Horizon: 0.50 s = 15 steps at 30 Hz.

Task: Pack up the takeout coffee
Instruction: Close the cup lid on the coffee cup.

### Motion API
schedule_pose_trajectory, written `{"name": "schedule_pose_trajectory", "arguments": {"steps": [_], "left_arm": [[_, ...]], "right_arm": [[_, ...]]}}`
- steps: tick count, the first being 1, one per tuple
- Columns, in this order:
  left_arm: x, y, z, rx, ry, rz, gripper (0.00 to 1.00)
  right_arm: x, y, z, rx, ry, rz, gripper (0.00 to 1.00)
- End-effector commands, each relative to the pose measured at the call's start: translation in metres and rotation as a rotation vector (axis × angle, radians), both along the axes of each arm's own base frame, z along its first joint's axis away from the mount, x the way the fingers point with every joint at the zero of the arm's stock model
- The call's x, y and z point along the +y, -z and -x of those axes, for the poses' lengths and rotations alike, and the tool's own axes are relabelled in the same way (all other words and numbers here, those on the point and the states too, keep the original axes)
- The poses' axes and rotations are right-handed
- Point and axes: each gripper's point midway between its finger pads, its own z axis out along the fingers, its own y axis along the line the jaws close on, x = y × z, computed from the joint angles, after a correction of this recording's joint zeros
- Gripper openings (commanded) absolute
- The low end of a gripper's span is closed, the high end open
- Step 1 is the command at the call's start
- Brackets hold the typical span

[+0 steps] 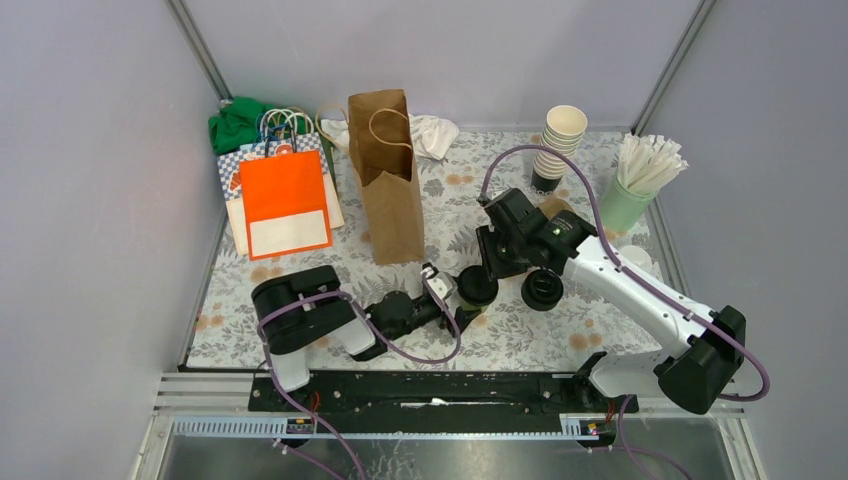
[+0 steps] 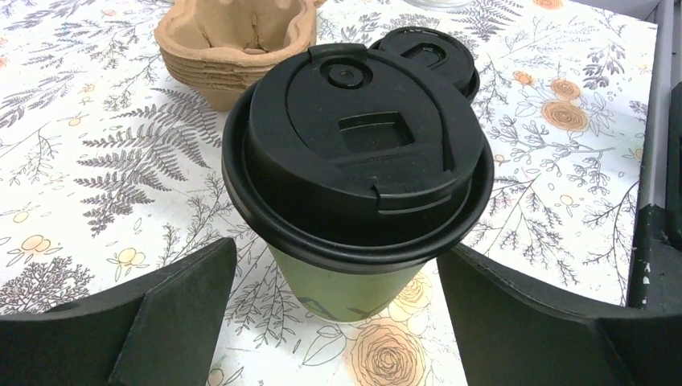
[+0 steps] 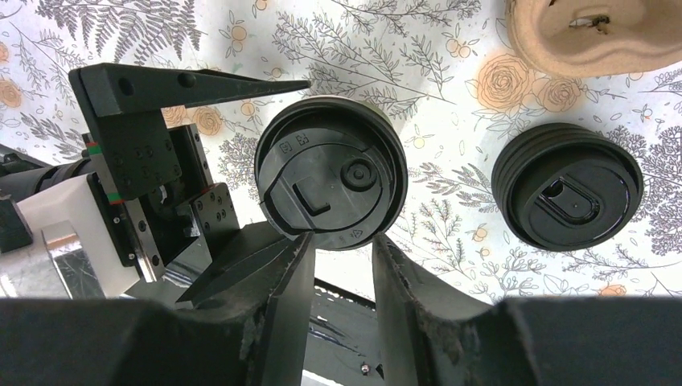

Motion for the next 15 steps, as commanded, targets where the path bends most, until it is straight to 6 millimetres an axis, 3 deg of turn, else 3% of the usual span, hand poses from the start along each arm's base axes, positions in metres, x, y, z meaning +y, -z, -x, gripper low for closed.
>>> {"name": "schedule_pose_trajectory", "arguments": {"steps": [1,4,9,12,15], "left_arm": [[-0.002,0.0,0.005,0.028,0.019,-0.029,0.99],[-0.003,0.0,0.001,0.017,0.01,-0.029,0.99],[-0.012,0.002,-0.006,-0.003,0.002,-0.021,0.99],[-0.016,0.002,-0.008,-0.017,0.001,-0.013,0.99],[-0.021,0.006,-0.01,-0.031,0.009,-0.022,0.99]], "right_arm": [[0.0,-0.006,-0.003,-0.055,-0.01,-0.015,0.41],[0.003,-0.003,-0.002,-0.049,-0.018,-0.026,0.49],[0.006,0.0,-0.004,-0.049,-0.021,-0.032,0.51],[0.005,0.003,-0.005,-0.042,-0.022,-0.017,0.68],[0.004,0.006,-0.007,-0.041,-0.008,-0.004,0.74]]}}
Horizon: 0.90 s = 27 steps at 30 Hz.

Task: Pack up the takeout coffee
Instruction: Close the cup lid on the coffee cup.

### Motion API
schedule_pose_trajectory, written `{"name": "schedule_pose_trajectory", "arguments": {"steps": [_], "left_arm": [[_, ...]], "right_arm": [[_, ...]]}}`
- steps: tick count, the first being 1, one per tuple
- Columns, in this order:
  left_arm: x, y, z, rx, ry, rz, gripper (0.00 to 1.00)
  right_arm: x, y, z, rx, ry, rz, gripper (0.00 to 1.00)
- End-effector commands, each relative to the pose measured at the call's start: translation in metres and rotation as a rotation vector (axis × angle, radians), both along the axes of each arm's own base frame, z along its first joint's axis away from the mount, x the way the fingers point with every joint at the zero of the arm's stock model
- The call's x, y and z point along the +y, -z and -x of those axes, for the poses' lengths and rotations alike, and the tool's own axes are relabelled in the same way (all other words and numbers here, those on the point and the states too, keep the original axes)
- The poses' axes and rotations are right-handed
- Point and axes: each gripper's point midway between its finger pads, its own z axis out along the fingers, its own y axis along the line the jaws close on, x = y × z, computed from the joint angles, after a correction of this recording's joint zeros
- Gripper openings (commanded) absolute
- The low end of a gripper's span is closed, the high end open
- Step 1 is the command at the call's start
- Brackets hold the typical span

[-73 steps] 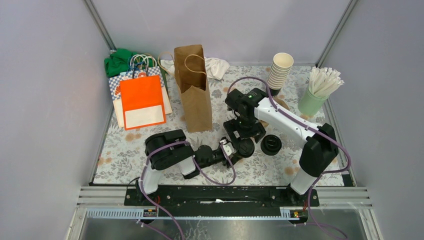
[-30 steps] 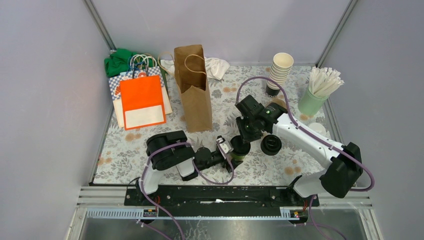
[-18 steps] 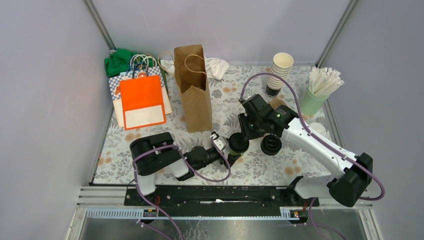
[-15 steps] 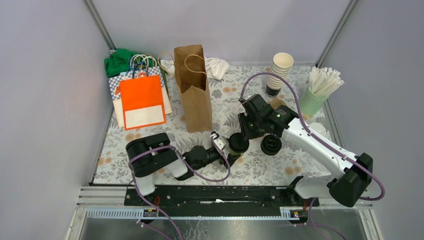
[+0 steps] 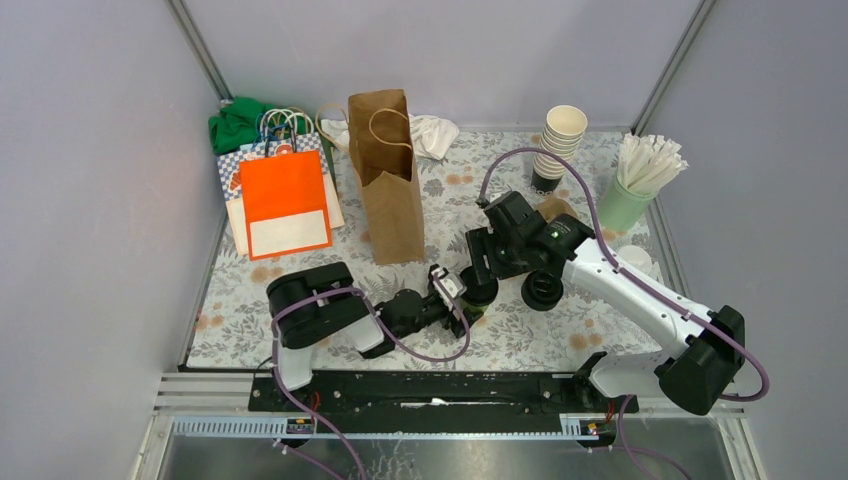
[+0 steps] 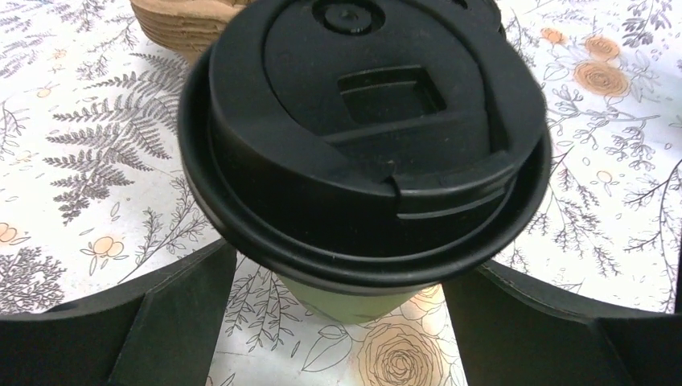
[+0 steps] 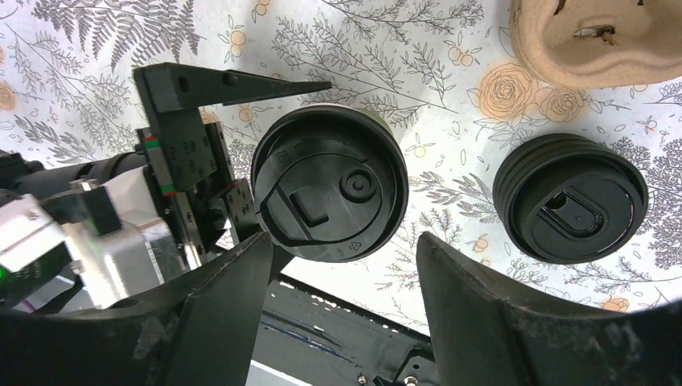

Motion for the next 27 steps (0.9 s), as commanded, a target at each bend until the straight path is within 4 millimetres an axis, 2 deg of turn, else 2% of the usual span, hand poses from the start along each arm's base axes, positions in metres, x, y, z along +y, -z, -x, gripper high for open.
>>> {"name": "schedule_pose_trajectory", "arguments": {"steps": [1,4,7,12,23,27], "left_arm": [[-0.015,-0.013,-0.006,-0.057,0.013,0.048,0.99],[-0.015,-0.011,-0.007,-0.063,0.008,0.054,0.99],[-0.017,-0.009,-0.006,-0.067,0.022,0.053,0.99],[-0.019,-0.005,-0.006,-0.064,0.03,0.032,0.97],[-0.02,0.005,-0.009,-0.089,0.04,-0.032,0.8],[-0.018,0.005,-0.008,-0.093,0.039,-0.027,0.79]], "right_arm": [[0.002,-0.001,-0.006,-0.027,0.008,0.005,0.74],[0.003,0.001,-0.008,-0.02,0.011,0.017,0.73],[0.006,0.005,-0.011,-0.013,0.011,0.021,0.65],[0.012,0.009,-0.015,-0.006,0.003,0.022,0.67],[0.023,0.014,-0.023,0.005,0.005,0.011,0.64],[0.023,0.014,-0.023,0.006,0.009,0.005,0.64]]}}
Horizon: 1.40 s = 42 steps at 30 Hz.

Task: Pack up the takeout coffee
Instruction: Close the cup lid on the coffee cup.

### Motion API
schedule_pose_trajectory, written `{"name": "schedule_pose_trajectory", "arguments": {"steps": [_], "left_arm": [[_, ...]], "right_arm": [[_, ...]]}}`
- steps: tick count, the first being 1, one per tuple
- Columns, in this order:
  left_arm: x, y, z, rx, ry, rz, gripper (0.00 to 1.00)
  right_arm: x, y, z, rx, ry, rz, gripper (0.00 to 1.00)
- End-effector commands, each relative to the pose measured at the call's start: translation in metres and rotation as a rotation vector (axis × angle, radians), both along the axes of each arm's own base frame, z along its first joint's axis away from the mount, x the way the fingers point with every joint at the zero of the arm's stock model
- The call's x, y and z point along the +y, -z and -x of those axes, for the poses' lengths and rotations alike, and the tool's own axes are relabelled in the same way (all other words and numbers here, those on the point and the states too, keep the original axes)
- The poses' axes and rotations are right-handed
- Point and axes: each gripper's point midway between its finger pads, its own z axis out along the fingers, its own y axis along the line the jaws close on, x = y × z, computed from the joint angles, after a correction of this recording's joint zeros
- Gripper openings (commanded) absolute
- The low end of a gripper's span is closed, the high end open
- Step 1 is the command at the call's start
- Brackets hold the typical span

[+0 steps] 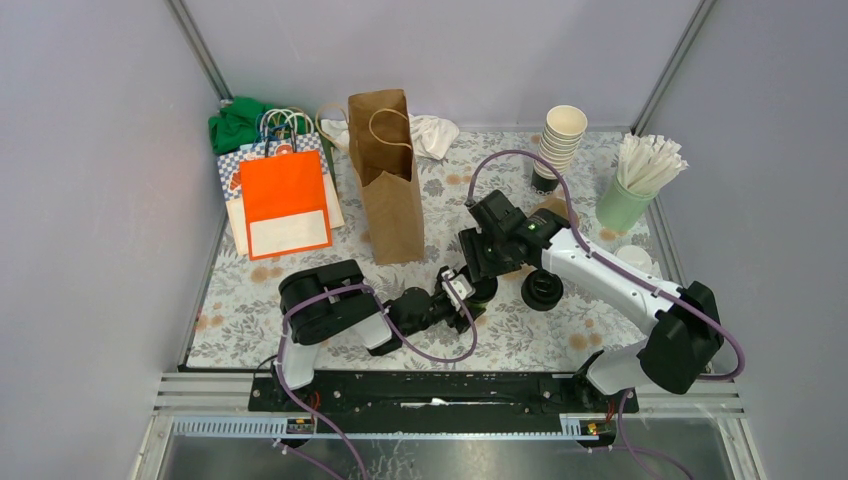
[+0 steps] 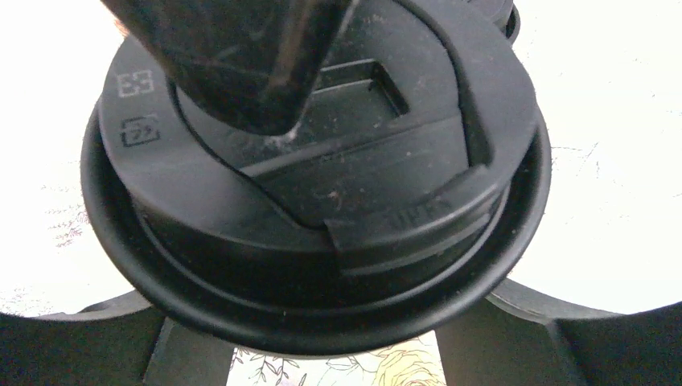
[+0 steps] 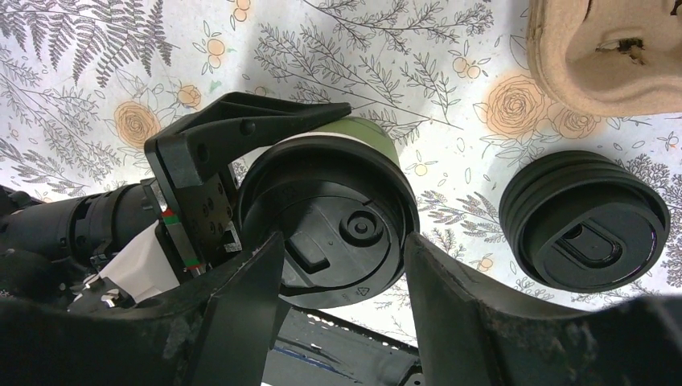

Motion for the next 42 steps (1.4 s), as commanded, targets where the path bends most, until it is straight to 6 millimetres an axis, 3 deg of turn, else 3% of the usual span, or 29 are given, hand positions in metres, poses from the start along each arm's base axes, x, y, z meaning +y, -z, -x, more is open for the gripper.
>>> {"name": "schedule_pose_trajectory", "arguments": {"steps": [1,9,26,42], "left_arm": [[-0.004,-0.008,0.001,-0.033,0.016,0.029,0.79],[-0.007,-0.008,0.012,-0.024,0.076,0.048,0.79],[-0.01,-0.007,0.015,-0.014,0.097,0.038,0.78],[-0.011,-0.001,0.013,-0.012,0.096,0.008,0.74]], "right_arm": [[0.012,-0.017,-0.01,-0.047,0.007,-0.049,0.64],[0.015,-0.025,-0.017,-0.058,0.015,-0.077,0.64],[-0.007,0.019,0.007,0.066,0.009,0.031,0.56],[-0.022,0.058,0.026,0.16,0.007,0.093,0.55]]}}
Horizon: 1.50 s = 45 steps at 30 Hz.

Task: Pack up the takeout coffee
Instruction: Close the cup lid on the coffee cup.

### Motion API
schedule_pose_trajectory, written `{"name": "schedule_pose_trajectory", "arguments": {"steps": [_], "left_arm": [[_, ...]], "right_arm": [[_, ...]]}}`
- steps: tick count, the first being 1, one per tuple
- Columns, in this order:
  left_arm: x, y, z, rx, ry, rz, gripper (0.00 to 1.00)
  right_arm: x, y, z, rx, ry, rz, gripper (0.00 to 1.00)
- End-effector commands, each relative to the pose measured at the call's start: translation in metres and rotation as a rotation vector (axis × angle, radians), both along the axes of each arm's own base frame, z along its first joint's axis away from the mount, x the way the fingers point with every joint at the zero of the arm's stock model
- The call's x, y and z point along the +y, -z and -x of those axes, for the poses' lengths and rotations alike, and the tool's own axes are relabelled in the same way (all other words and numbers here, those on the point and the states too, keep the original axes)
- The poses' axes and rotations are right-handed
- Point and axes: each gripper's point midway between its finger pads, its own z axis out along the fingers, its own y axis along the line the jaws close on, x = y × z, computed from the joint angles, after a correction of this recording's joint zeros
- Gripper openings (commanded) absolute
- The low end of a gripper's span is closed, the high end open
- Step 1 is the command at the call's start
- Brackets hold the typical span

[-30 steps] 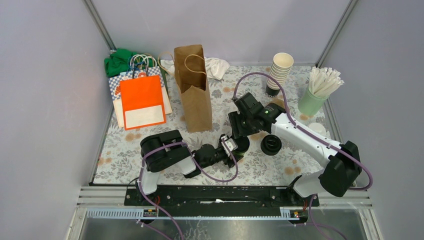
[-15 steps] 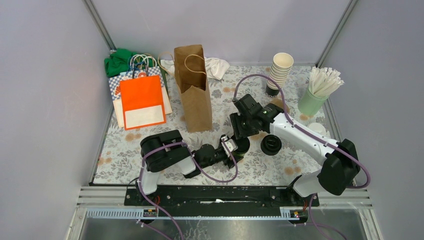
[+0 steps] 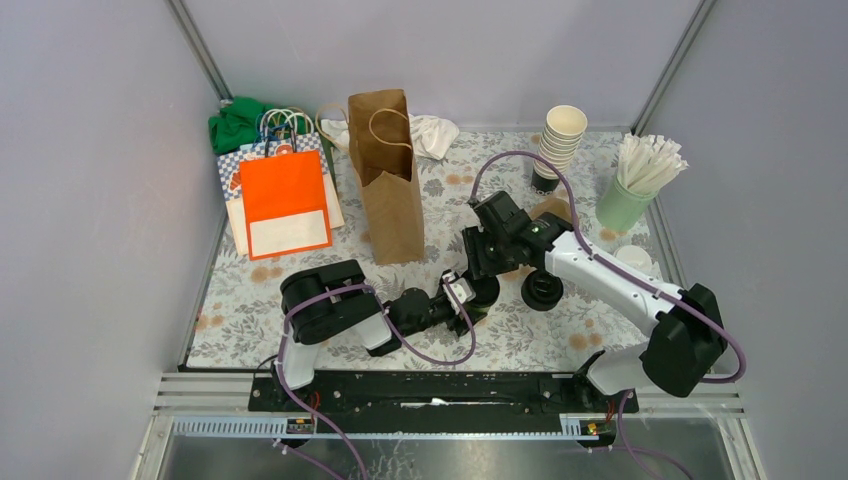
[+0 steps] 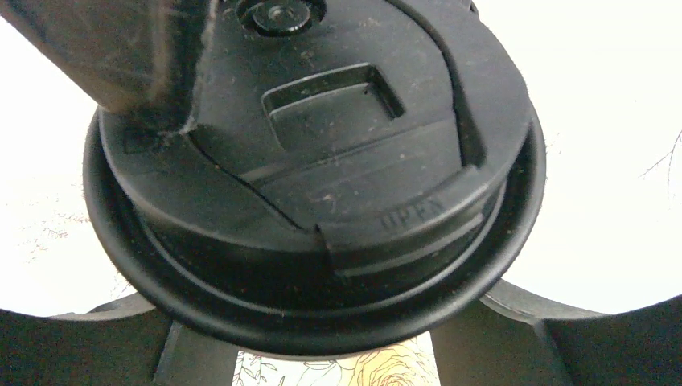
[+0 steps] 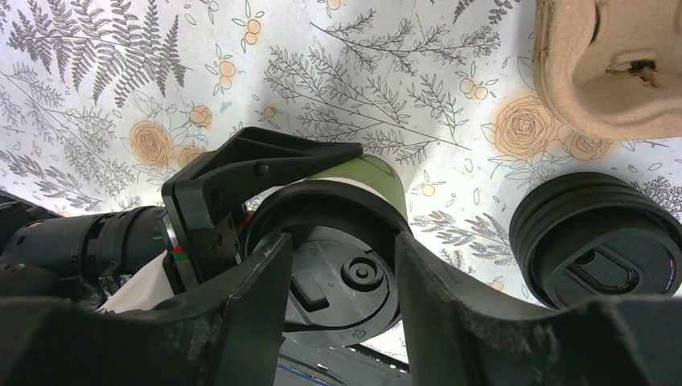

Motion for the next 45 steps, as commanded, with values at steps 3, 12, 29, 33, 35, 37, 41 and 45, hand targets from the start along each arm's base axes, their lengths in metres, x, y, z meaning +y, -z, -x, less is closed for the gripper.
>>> {"name": "schedule_pose_trajectory", "arguments": {"steps": [3,12,29,33,35,37,41,45], "left_arm": [[-0.007,-0.001,0.001,-0.017,0.022,-0.005,0.74],[-0.006,0.0,0.001,-0.017,0.022,-0.009,0.74],[-0.006,0.0,0.004,-0.003,0.029,-0.002,0.72],[-0.006,-0.006,0.004,0.014,0.022,0.021,0.72],[-0.006,-0.006,0.004,0.022,0.02,0.015,0.72],[-0.006,-0.005,0.003,0.029,0.011,0.009,0.72],[-0.003,-0.001,0.0,0.027,-0.01,-0.012,0.72],[-0.005,0.002,0.002,0.023,0.016,-0.038,0.72]], "right_arm": [[-0.027,0.055,0.039,0.201,-0.013,0.142,0.55],[-0.035,0.077,0.058,0.275,-0.007,0.155,0.54],[-0.016,-0.022,-0.006,0.01,0.019,0.065,0.69],[-0.017,-0.04,-0.014,-0.041,0.039,0.043,0.71],[-0.019,-0.046,-0.016,-0.066,0.052,0.036,0.71],[-0.022,-0.052,-0.017,-0.096,0.062,0.025,0.72],[-0.027,-0.06,-0.015,-0.132,0.066,0.011,0.75],[-0.03,-0.062,-0.008,-0.143,0.059,-0.01,0.83]]}}
